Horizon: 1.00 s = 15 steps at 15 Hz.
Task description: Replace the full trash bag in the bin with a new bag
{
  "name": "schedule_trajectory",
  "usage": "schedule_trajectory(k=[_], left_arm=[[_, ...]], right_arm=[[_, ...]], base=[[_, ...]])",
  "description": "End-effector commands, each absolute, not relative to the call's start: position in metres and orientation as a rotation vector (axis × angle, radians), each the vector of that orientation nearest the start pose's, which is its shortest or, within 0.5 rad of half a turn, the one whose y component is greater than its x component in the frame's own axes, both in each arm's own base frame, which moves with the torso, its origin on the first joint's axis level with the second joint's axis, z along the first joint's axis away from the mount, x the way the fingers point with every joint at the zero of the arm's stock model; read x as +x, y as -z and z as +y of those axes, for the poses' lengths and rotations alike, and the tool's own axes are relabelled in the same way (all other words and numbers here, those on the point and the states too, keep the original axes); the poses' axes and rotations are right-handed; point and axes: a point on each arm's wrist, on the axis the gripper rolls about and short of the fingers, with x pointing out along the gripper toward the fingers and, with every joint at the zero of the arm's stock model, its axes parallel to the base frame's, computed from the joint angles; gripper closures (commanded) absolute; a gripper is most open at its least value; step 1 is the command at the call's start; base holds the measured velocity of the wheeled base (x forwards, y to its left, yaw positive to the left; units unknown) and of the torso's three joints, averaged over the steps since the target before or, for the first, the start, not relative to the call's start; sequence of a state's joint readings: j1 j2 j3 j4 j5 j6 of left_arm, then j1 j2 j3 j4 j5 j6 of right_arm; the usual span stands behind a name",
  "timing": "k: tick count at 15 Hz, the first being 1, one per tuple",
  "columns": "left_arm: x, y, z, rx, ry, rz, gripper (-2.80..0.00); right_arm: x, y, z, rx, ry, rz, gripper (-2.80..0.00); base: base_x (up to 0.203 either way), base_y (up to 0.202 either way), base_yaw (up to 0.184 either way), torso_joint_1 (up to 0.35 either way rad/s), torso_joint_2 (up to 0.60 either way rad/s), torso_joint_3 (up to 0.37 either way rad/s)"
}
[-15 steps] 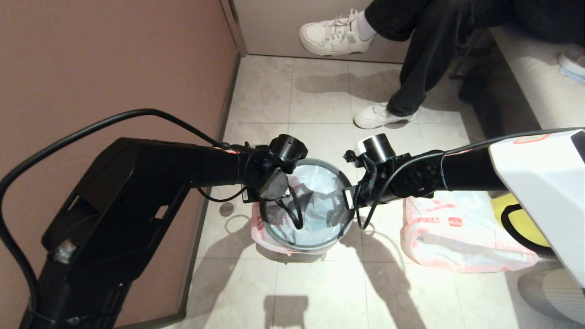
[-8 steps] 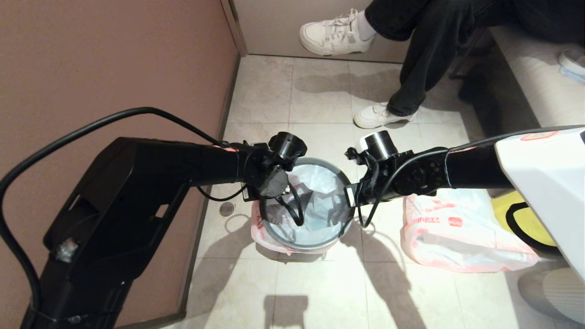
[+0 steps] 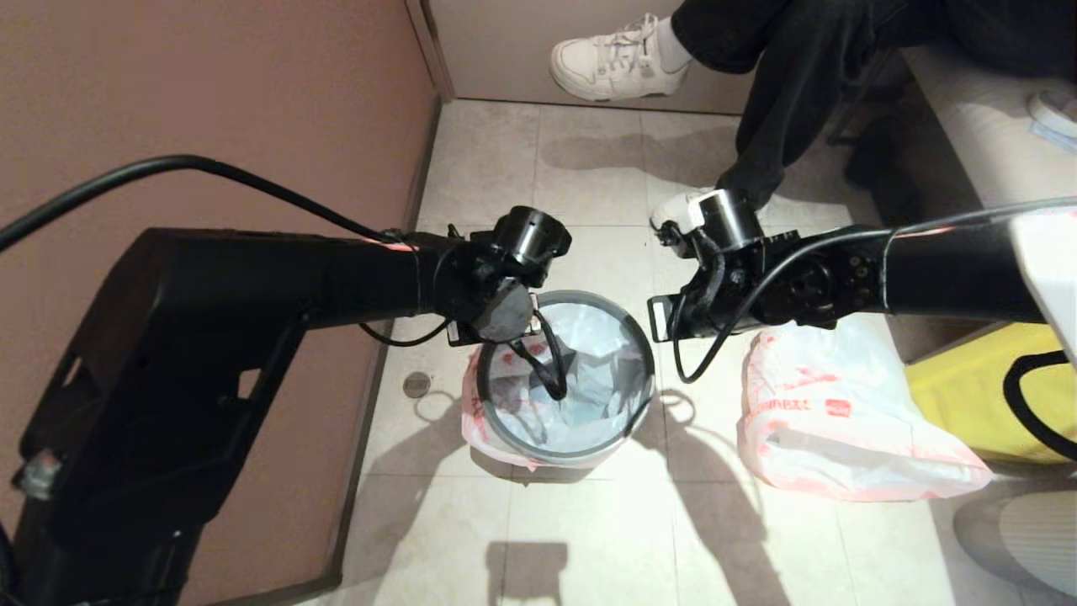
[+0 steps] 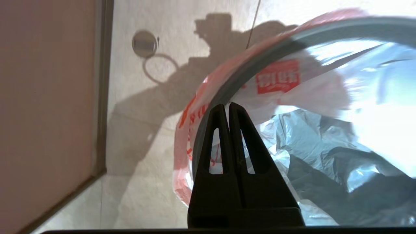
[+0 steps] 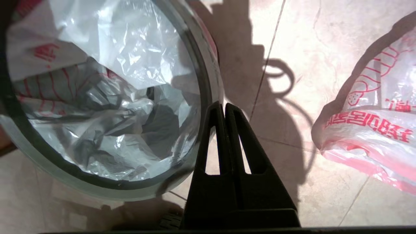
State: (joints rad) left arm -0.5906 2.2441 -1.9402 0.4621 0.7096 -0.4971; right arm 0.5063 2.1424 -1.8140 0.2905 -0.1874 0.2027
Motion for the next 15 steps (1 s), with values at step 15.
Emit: schedule_trajectory(k=[15], left_arm=[[0.324,-0.281,-0.216,-0.124,0.255,0.462,0.00]], right_arm=[[0.346,-0.275,0.124,0.063,0.150,0.463,0.00]], base=[[0.000,0.000,0.000,0.000,0.00,0.000]])
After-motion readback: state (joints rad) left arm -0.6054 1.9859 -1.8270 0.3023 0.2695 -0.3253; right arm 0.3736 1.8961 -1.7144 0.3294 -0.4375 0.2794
